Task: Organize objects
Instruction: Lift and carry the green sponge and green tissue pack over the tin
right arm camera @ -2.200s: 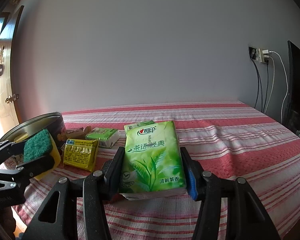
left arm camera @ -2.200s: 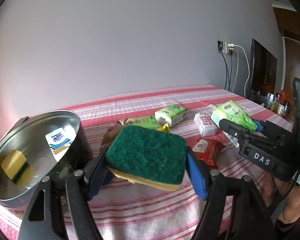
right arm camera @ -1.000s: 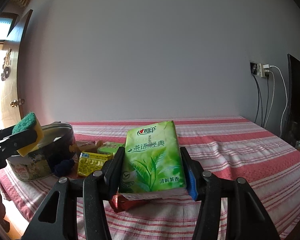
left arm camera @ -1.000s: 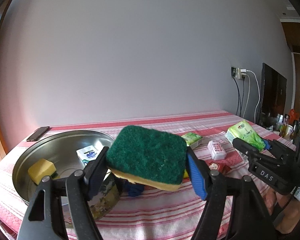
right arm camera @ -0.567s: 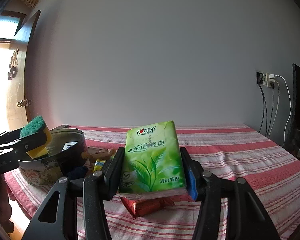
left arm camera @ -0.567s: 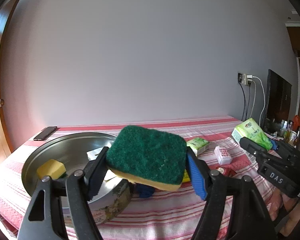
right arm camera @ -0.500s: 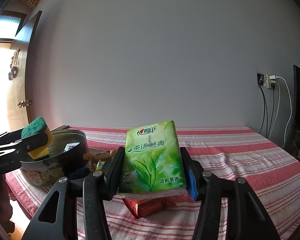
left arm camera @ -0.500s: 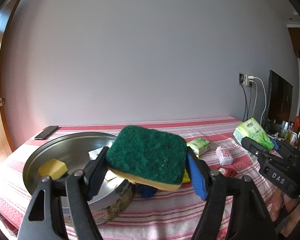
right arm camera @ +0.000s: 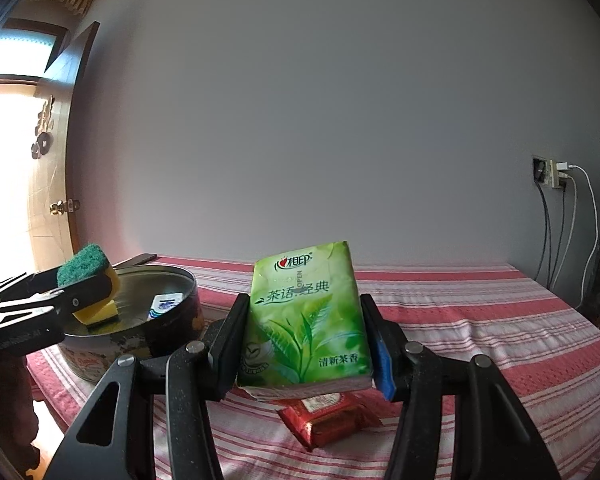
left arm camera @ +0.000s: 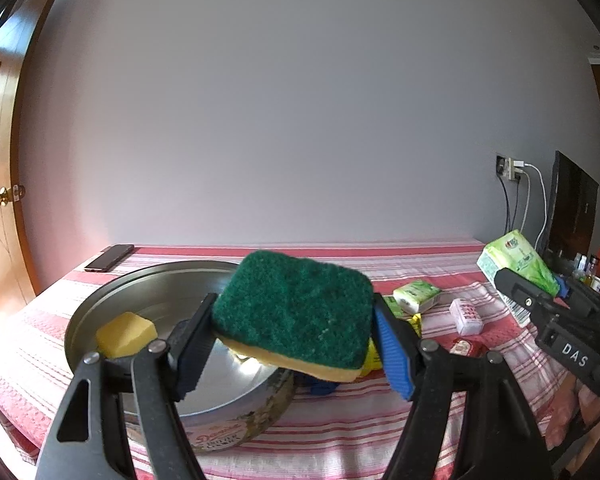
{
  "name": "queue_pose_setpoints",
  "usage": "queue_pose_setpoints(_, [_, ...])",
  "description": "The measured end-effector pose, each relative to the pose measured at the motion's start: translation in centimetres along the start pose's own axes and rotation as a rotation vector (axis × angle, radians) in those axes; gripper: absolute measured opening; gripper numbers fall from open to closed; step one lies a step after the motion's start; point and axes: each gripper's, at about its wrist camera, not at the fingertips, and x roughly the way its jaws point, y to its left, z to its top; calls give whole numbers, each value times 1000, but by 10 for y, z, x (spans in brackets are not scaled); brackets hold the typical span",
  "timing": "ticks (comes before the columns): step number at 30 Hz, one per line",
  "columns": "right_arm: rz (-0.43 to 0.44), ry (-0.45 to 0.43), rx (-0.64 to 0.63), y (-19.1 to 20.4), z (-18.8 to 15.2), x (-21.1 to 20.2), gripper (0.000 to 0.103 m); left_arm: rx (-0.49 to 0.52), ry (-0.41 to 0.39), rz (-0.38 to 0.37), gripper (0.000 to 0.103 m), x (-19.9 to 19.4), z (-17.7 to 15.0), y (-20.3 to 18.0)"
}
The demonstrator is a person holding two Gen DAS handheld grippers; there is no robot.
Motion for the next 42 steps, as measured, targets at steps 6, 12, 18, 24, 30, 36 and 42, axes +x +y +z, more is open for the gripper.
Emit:
queue_pose_setpoints(6, [29, -1, -23, 13, 6, 5, 55, -21, 6, 27, 73, 1, 3, 13])
queue_pose_setpoints(12, [62, 2, -44, 27, 11, 12, 55, -37, 15, 56, 73, 3, 4, 25])
queue_pose_setpoints(18, [105, 6, -67, 43, 20, 20, 55, -54, 23, 89, 73, 5, 6, 39])
queue_pose_setpoints(24, [145, 12, -91, 64, 28, 35, 55, -66, 37, 115, 73, 9, 8, 52])
queue_pose_setpoints(30, [185, 29, -105, 81, 35, 50, 55, -76, 53, 146, 73, 13, 10, 65])
queue_pose_setpoints(36, [212, 38, -121, 97, 41, 61, 55, -81, 70, 181, 73, 19, 12, 83])
queue_pose_setpoints(42, [237, 45, -144, 114, 46, 72, 55, -76, 84, 205, 73, 25, 13, 93])
